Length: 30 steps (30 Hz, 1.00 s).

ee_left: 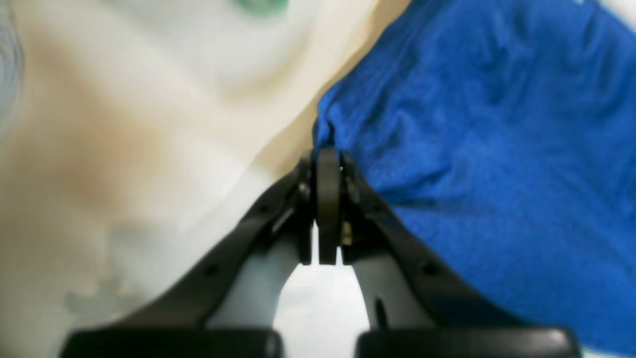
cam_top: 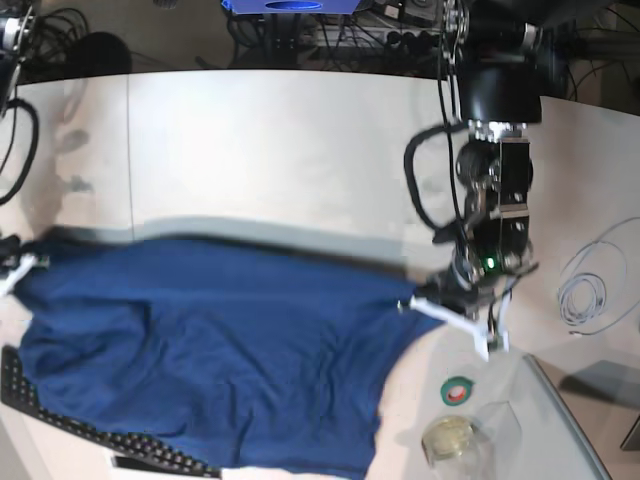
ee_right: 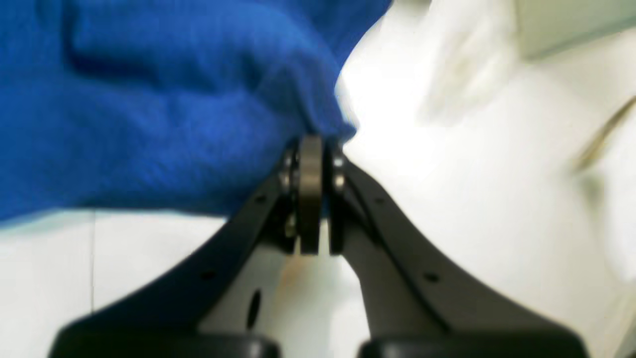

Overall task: Layout the t-shirt on the table in an organized manner, then fold the t-shirt properly
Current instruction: 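Lift the shirt with both grippers and lay it back down flatter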

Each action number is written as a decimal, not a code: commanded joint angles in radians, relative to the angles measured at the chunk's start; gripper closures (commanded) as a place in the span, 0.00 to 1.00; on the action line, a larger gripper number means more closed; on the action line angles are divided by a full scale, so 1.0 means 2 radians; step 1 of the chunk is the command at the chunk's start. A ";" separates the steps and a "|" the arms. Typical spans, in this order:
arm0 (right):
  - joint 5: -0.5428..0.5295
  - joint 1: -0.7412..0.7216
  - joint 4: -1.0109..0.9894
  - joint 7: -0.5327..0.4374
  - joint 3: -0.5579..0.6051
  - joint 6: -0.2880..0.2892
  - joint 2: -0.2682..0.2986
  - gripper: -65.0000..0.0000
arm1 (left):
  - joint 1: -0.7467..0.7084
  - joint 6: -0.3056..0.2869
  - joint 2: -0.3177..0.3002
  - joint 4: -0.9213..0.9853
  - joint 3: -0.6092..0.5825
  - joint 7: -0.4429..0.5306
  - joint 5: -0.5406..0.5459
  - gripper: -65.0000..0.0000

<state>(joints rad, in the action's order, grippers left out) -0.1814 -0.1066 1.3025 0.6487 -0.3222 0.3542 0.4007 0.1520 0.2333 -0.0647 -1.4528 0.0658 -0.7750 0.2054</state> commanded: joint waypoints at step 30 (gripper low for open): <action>-0.003 0.167 0.109 0.057 -0.090 -0.007 -0.039 1.00 | -0.243 0.000 -0.014 -0.150 0.090 0.037 -0.001 1.00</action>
<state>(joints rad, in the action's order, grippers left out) -0.1925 0.2333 1.5047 0.7757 -0.4946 0.3504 0.3027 -0.3355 0.2283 -0.0860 -1.7374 0.2447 -0.7208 0.2134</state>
